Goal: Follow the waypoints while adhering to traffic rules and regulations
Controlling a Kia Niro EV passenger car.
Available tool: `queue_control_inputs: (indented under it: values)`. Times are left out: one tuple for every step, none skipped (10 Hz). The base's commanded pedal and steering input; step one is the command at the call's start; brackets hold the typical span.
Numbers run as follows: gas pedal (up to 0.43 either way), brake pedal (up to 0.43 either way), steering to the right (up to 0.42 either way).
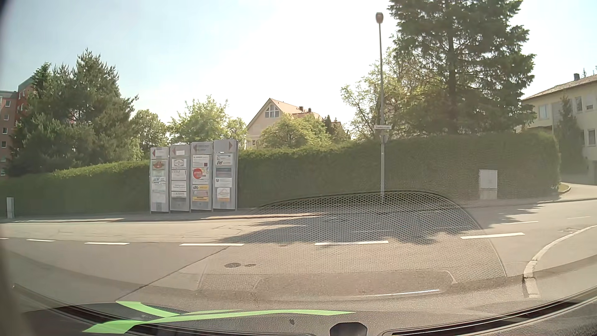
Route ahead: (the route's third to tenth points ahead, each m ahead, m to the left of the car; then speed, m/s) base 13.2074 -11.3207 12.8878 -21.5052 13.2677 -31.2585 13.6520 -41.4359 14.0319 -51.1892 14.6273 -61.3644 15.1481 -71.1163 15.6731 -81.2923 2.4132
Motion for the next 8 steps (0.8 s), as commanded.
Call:
queue_control_inputs:
  values:
    - [0.0,0.207,0.129]
    - [0.0,0.207,0.129]
    - [0.0,0.207,0.13]
    - [0.0,0.207,0.133]
    - [0.0,0.207,0.136]
    - [0.0,0.207,0.138]
    - [0.0,0.207,0.145]
    - [0.0,0.201,0.154]
